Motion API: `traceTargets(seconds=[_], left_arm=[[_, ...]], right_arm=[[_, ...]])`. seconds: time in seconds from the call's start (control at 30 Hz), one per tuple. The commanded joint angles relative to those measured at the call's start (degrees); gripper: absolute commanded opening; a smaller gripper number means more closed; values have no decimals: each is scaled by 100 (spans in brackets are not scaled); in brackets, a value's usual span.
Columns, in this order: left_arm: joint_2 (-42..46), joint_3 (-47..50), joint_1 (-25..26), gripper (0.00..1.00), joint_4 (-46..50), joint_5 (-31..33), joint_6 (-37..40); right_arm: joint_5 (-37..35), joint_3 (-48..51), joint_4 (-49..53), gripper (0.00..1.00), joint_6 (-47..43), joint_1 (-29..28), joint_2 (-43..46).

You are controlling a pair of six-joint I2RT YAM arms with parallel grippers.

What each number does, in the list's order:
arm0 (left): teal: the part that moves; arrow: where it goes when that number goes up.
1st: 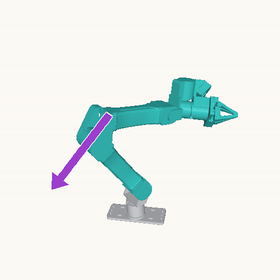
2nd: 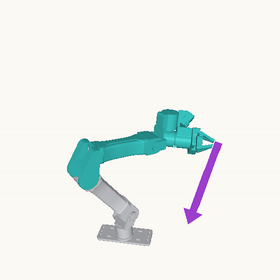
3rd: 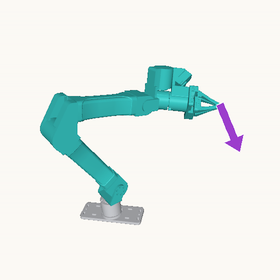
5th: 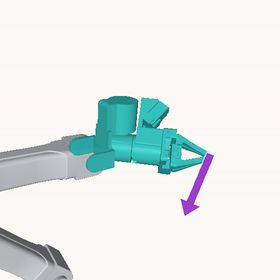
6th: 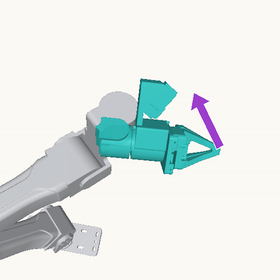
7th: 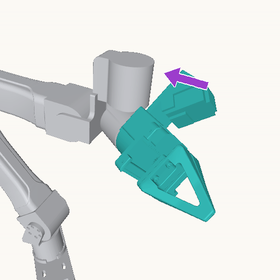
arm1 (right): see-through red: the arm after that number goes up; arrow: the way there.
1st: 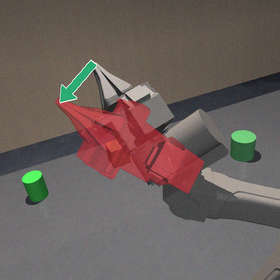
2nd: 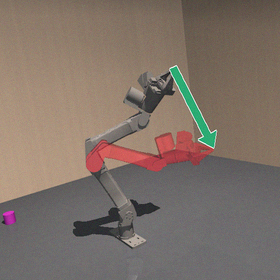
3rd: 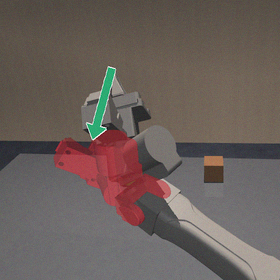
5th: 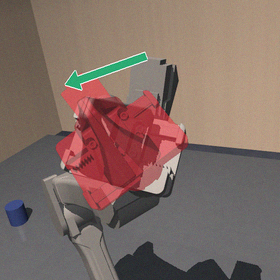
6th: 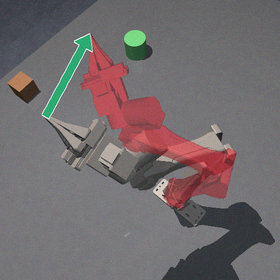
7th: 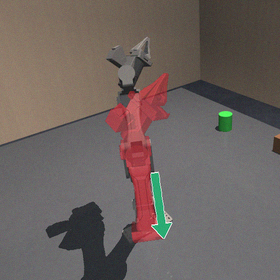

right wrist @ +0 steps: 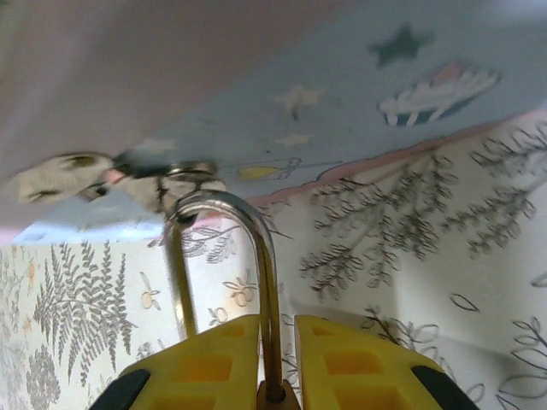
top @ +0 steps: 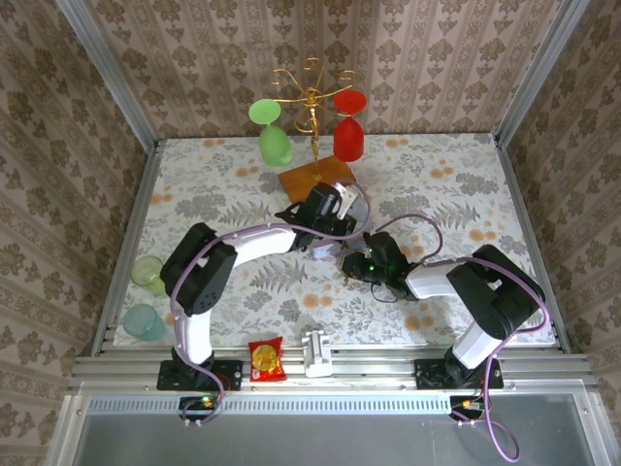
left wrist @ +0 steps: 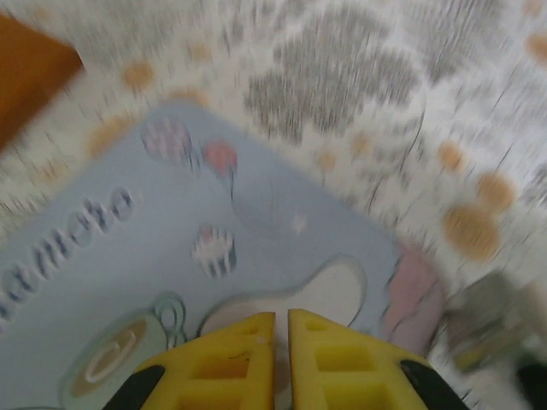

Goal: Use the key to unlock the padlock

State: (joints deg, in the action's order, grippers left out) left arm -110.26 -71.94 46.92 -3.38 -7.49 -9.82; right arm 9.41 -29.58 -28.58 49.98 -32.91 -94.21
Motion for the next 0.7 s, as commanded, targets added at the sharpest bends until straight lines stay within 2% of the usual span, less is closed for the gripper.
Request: traceTargets(seconds=[0.0,0.2,0.47,0.67], left_arm=[[-89,-220,-24,10,446,46,336],[-40,264,-51,7,187,84,275],[-5,916,-12,0,-156,78,418],[99,1309,80,0,-459,115,697]], right_arm=[[-330,295,-424,0,994,-52,-338],[-833,654,-1938,0,1835,-295,-879],[-1888,633,-2326,0,2238,-609,-960],[-2453,602,-2779,0,2360,-646,-1062]])
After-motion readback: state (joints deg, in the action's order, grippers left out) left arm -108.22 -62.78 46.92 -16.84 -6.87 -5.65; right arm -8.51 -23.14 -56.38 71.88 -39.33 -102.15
